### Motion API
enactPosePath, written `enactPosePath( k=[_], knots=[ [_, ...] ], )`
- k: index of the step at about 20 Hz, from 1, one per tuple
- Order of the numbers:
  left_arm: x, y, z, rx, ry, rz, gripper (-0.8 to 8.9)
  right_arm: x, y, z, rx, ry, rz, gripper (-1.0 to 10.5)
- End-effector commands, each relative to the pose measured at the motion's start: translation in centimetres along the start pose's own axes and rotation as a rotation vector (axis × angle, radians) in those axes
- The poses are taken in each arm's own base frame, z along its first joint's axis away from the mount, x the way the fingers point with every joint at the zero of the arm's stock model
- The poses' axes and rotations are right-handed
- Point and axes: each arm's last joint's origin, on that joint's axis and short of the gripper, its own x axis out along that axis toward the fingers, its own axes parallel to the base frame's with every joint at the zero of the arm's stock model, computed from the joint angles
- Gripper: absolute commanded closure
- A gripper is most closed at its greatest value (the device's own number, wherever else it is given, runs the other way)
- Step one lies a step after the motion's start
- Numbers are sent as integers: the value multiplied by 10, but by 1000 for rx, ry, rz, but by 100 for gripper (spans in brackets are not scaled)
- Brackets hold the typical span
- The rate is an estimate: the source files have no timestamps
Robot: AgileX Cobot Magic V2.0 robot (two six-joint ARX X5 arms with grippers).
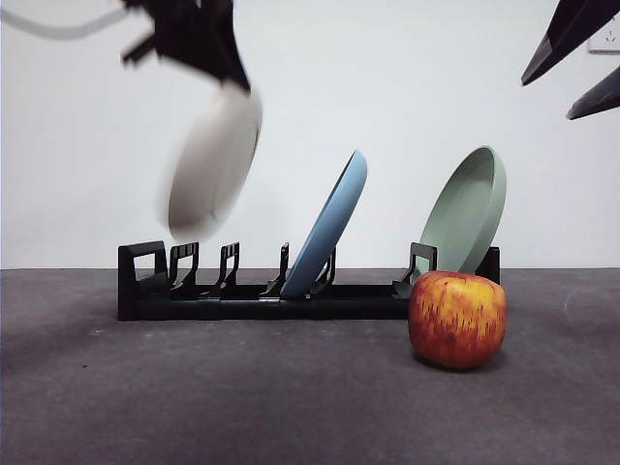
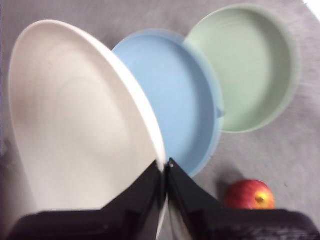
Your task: Take the yellow plate from the plate rack,put the plate on the table,take the apple from the table,put the apple in the plate
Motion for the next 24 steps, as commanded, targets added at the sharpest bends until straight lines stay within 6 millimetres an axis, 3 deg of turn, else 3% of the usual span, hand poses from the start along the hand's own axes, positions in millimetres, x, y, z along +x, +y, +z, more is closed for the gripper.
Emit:
enactPosePath(
  k=[1,4,7,9,12,15,19,24],
  knots=[
    [-36,-17,8,100,-18,7,822,0,0,2,-12,-8,-2,663],
    [-88,-43,9,146,-77,-23,822,0,0,2,-16,-8,-1,663],
    [-137,-64,-5,198,-142,-53,822,0,0,2,-16,-8,-2,663],
    [-162,-76,-19,238,-143,-76,822,0,0,2,-16,-8,-2,663],
    [-184,-93,-40,302,-93,-50,822,0,0,2,-16,-8,-2,663],
    [-184,-116,-57,386,-3,-34,822,0,0,2,-16,-8,-2,663],
    [-171,-146,-73,463,58,78,822,0,0,2,-16,-8,-2,663],
    [-120,-164,-101,495,111,172,822,0,0,2,-16,-9,-4,663]
  ],
)
